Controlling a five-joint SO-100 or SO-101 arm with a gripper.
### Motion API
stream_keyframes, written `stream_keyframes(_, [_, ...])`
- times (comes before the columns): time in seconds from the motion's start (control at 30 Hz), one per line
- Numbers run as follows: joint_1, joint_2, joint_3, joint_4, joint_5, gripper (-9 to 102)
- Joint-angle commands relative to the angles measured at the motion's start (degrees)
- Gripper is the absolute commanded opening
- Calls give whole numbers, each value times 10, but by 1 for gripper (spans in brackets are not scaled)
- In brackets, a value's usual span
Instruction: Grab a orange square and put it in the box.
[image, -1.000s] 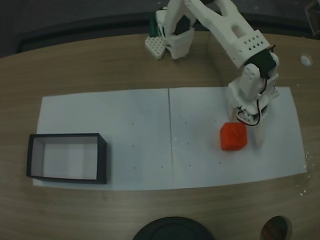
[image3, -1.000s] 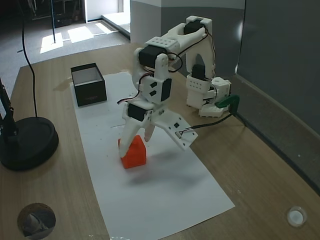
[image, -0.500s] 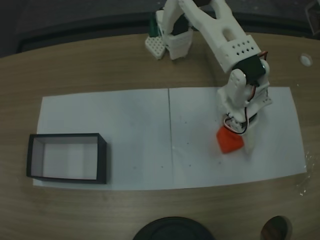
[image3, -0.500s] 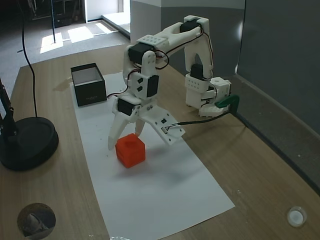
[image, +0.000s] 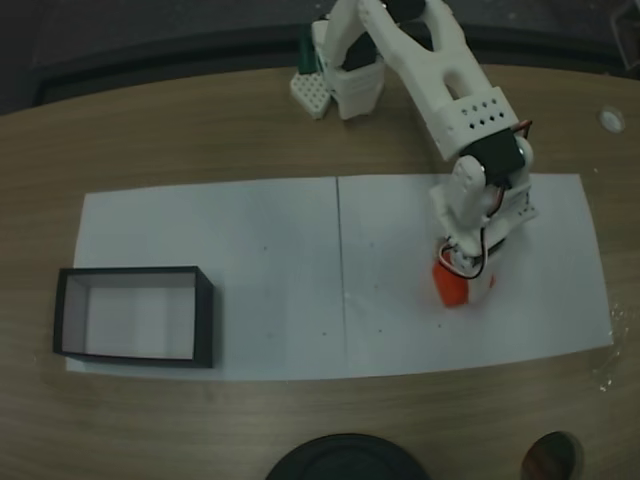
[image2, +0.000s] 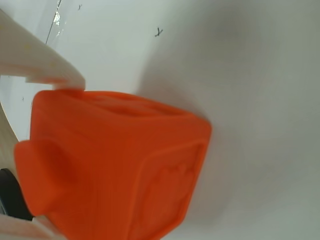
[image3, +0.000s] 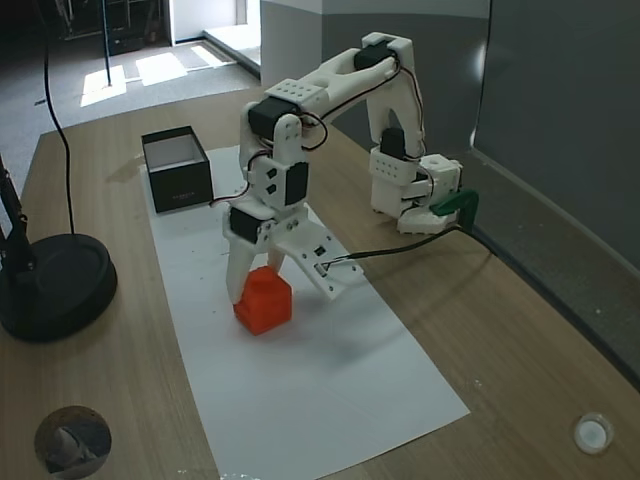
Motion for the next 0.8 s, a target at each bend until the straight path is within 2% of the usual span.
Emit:
stream_keyframes(0.0, [3,6,-32,-1,-3,15])
stream_keyframes(0.3, [7,7,-31,4,-21,12])
stream_keyframes(0.43, [53,23,-60,11,-22,12])
stream_keyframes(0.57, [165,41,-133,36,-23,12])
stream_keyframes(0.77, [403,37,-229,38,-63,12])
